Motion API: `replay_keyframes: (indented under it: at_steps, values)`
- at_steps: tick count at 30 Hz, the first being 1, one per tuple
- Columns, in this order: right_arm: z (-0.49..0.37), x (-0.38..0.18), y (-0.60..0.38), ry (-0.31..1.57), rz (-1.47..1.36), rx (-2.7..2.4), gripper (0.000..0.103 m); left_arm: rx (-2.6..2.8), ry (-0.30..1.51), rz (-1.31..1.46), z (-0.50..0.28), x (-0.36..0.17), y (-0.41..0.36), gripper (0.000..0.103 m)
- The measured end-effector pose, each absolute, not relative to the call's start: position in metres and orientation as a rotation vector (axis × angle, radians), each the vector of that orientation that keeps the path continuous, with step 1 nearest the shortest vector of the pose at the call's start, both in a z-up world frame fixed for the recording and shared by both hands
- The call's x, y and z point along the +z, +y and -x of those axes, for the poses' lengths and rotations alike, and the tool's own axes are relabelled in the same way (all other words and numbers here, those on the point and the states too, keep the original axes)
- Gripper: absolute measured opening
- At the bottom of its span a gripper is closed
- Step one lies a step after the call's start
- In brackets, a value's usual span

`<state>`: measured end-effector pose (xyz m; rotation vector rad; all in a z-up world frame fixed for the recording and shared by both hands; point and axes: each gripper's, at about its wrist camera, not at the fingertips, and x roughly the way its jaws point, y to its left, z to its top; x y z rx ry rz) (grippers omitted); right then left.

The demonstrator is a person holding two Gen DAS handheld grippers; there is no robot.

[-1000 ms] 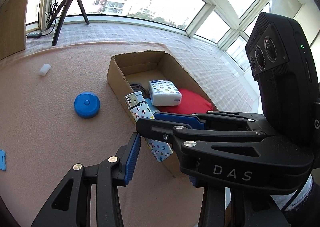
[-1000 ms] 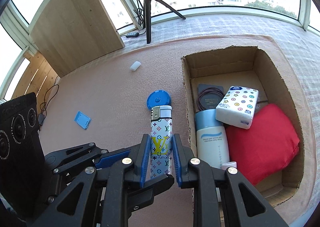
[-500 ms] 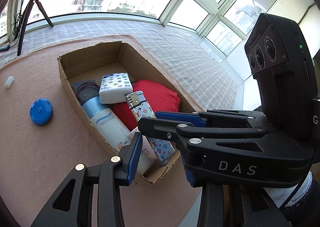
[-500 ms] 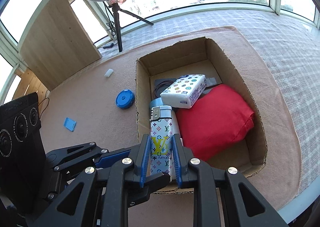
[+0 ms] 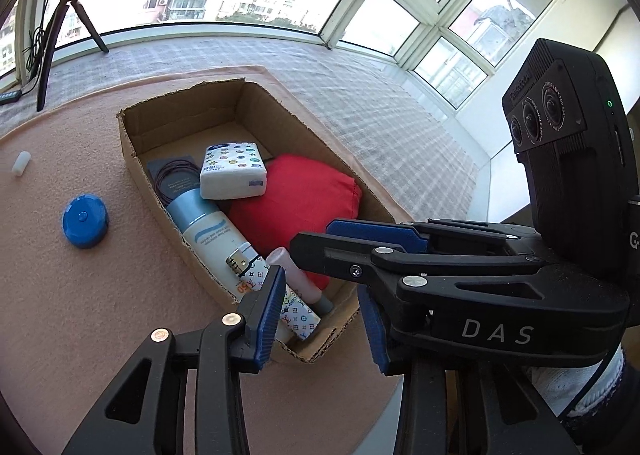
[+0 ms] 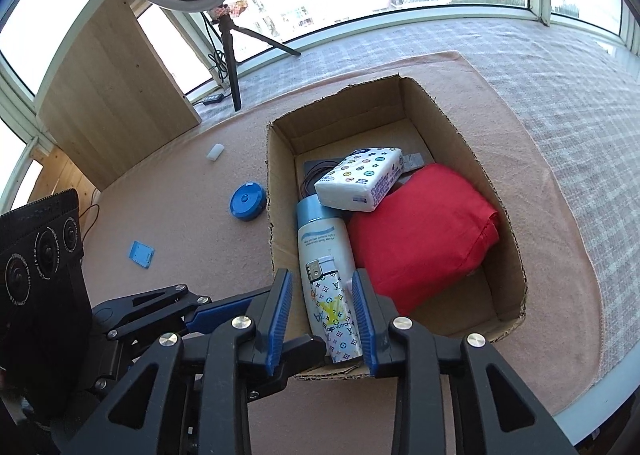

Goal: Organize objects

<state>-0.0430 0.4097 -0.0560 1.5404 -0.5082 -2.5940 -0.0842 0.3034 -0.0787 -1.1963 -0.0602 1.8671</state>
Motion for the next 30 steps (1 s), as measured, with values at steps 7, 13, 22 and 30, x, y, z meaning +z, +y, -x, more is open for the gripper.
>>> replay_keyframes:
  at_steps: [7,13,22,30]
  values:
    - [0.040,-0.051,0.400,-0.511,-1.508,-2.605,0.034,1.913,-0.081,1.213,0.088,-0.078,0.277,0.040]
    - [0.040,-0.044,0.377,-0.435,-1.465,-2.632,0.041,2.006,-0.062,1.229,0.094,-0.074,0.242,0.040]
    - [0.049,-0.045,0.351,-0.459,-1.430,-2.590,0.051,2.176,-0.026,1.244,0.101,-0.064,0.179,0.061]
    - [0.058,-0.053,0.326,-0.534,-1.402,-2.498,0.064,2.252,-0.055,1.262,0.110,-0.062,0.138,0.070]
